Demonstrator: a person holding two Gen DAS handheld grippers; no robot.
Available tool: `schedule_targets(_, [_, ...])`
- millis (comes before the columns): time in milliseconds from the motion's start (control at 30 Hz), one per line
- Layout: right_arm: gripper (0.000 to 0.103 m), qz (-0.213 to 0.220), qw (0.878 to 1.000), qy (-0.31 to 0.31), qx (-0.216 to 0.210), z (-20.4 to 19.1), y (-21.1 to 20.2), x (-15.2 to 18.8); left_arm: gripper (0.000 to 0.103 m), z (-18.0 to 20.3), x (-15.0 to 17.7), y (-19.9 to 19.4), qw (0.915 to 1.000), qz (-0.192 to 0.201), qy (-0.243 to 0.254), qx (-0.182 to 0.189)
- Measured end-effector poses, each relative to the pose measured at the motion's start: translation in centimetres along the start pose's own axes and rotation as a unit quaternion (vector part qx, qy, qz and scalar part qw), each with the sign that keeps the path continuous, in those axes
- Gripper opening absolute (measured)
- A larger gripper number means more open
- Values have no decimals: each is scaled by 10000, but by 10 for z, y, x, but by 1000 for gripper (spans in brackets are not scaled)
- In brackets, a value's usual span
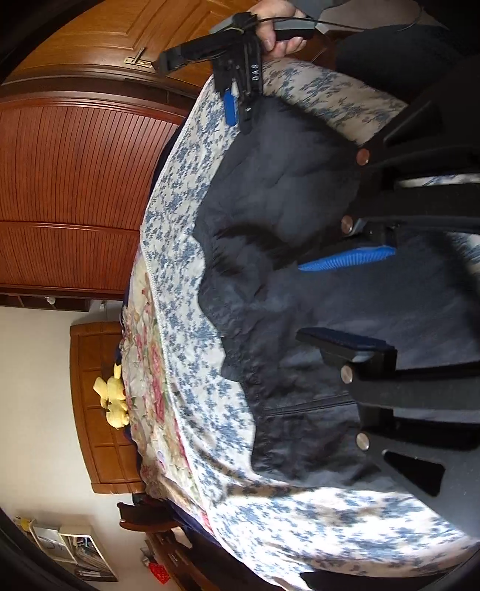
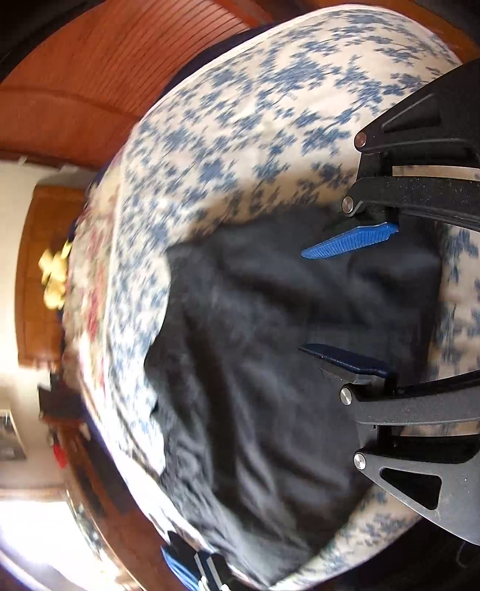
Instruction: Fold large clothes
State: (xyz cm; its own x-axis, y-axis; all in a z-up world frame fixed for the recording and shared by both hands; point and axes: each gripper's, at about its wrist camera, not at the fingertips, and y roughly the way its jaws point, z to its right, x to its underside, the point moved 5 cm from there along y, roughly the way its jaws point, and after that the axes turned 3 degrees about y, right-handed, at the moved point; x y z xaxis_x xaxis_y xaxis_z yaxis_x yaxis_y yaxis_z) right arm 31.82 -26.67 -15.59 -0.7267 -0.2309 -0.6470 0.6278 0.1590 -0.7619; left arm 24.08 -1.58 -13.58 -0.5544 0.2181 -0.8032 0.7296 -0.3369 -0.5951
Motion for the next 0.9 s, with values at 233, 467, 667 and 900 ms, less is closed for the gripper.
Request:
schedule_targets(233, [49, 119, 9952, -634, -737, -73, 16, -12, 35, -3, 34, -24, 9985, -299, -253, -386])
schedule_targets(467, [49, 177, 9858, -810, -1462, -129, 34, -19, 37, -37, 70, -44, 9908, -692, -652, -964])
schedule_targets(667, [49, 54, 9817, -966, -1643, -148, 46, -13, 40, -57, 92, -52, 9827, -930, -943, -1297])
schedule_targets(900, [50, -12, 9812, -1060, -1611, -147, 48, 0, 47, -77, 111, -42, 9708, -1203, -1164, -1719])
